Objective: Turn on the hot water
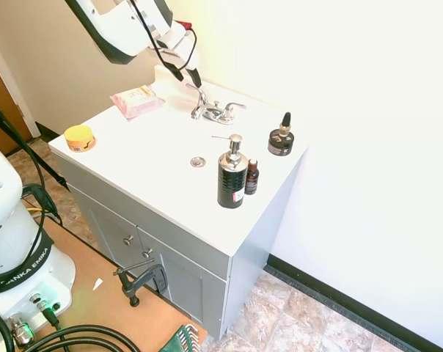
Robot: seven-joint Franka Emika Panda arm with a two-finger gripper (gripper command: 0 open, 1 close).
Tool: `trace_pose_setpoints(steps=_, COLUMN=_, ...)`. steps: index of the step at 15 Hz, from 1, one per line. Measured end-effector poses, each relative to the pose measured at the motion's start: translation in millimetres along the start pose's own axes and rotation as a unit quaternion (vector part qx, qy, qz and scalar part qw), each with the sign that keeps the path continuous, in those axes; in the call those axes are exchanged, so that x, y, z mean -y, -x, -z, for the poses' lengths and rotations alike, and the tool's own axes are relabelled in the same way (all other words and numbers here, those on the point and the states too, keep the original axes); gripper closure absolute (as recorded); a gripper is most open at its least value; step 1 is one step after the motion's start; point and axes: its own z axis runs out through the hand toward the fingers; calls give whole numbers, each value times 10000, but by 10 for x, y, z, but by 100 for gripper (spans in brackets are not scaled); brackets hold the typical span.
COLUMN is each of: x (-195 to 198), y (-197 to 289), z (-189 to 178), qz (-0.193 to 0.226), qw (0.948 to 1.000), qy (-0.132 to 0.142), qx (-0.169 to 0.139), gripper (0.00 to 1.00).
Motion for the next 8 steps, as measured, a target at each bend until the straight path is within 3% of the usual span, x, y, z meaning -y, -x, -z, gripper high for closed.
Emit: trace_pose_setpoints(steps=8, x=88, y=-211, z=-313, qz=-21, qw=9996, qy=193, qx=-226, gripper=0)
